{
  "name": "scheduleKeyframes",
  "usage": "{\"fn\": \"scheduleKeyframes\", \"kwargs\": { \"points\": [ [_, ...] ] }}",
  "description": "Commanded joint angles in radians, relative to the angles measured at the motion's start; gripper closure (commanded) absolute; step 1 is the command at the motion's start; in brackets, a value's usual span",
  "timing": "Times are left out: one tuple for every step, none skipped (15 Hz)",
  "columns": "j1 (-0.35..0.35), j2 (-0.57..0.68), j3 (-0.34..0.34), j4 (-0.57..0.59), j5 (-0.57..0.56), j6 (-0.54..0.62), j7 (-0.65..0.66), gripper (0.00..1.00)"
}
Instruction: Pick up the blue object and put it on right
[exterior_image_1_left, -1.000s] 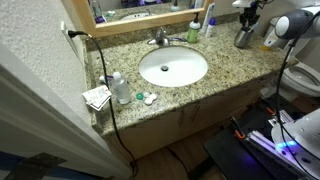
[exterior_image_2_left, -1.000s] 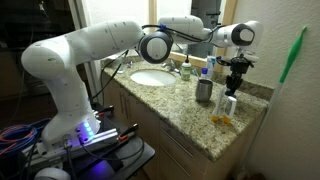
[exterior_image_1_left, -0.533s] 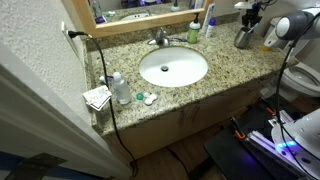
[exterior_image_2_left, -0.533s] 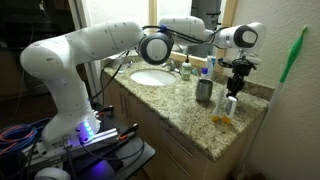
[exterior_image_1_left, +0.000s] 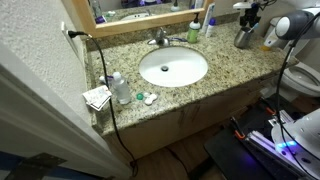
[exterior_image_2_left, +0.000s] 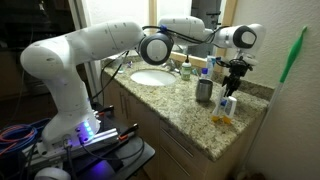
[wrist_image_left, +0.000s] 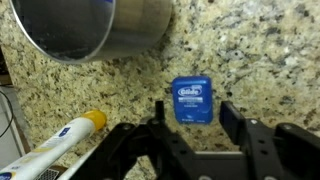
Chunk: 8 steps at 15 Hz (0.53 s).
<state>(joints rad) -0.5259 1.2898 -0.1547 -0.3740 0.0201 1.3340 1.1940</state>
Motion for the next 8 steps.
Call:
{"fn": "scheduleKeyframes", "kwargs": {
  "points": [
    [-0.009, 0.002, 0.015, 0.014, 0.024, -0.012, 0.015, 0.1],
    [-0.009, 0.001, 0.015, 0.013, 0.024, -0.009, 0.017, 0.02],
    [-0.009, 0.0, 0.016, 0.011, 0.024, -0.004, 0.016, 0.01],
    [-0.01, 0.0, 0.018, 0.011, 0.027, 0.009, 0.016, 0.0],
    [-0.009, 0.001, 0.018, 0.012, 0.025, 0.027, 0.009, 0.0],
    [-0.009, 0.0, 0.021, 0.01, 0.026, 0.049, 0.001, 0.0],
    [0.027, -0.024, 0.021, 0.006, 0.018, 0.036, 0.008, 0.0],
    [0.005, -0.014, 0.01, -0.018, 0.008, 0.041, 0.007, 0.0]
  ]
}}
